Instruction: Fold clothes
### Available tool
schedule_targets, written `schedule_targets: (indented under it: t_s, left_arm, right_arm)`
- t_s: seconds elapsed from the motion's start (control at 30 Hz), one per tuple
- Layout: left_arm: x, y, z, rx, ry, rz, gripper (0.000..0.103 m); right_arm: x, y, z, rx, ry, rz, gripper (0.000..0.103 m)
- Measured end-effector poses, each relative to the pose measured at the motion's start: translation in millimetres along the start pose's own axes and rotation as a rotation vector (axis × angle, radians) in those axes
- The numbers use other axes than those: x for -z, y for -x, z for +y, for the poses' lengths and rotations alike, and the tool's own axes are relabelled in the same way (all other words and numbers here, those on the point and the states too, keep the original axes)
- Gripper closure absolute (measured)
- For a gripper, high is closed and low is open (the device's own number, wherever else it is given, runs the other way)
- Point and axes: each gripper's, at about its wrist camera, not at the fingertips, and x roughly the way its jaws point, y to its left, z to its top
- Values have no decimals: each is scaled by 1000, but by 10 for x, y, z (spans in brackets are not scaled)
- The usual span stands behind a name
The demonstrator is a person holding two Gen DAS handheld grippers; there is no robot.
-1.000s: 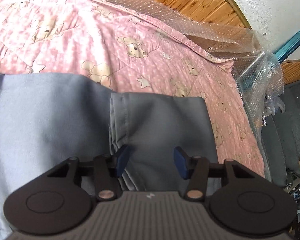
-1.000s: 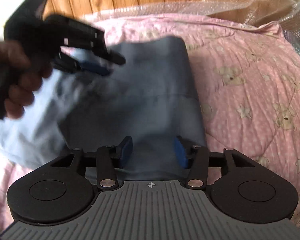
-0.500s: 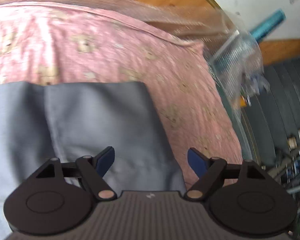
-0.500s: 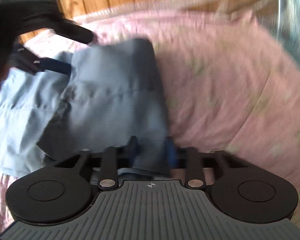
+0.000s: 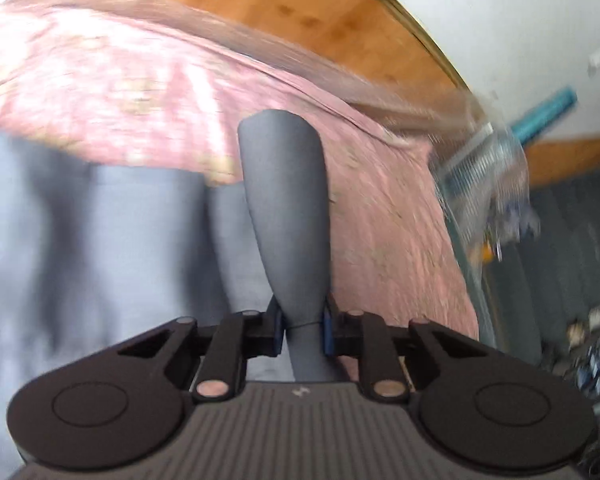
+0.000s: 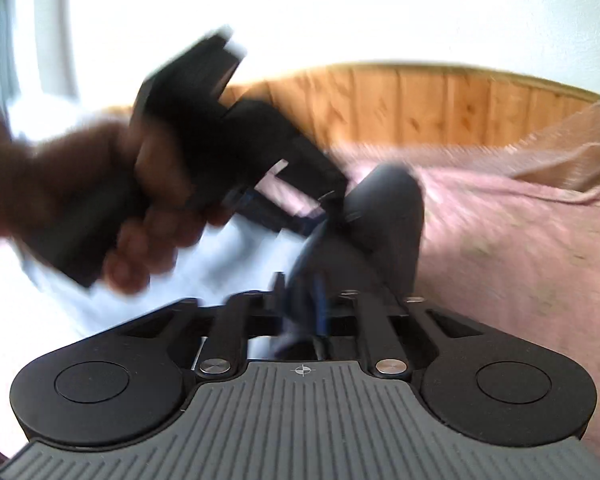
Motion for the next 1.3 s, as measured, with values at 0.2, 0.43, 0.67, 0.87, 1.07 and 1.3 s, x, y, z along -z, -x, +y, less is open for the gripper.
schedule_targets:
  t_s: [0.2,0.43,0.67,0.87,1.07,1.3]
  left_arm:
    - [150,173,838,-68,167,-54,80]
    - [280,209,1020,-116,213,-94,69]
    - [535,650,1057,-126,237,-188,51]
    - [800,998,1156,-133,267,-253,58]
    - [1163,1887,1602,-246,379,-402,43]
    - [1675,3228,2714,-429,668,-643,34]
  right_arm:
    - [229,-538,-73,-63,-124,218,78]
    - [432,-977,-27,-54,-54,415,89]
    - [-50,-925,-58,-37,-31,290,81]
    - [295,-1254,160,-21,179,395,75]
    - [52,-866,351,-32,124,327,50]
    - [36,-926,959,-63,96,331,49]
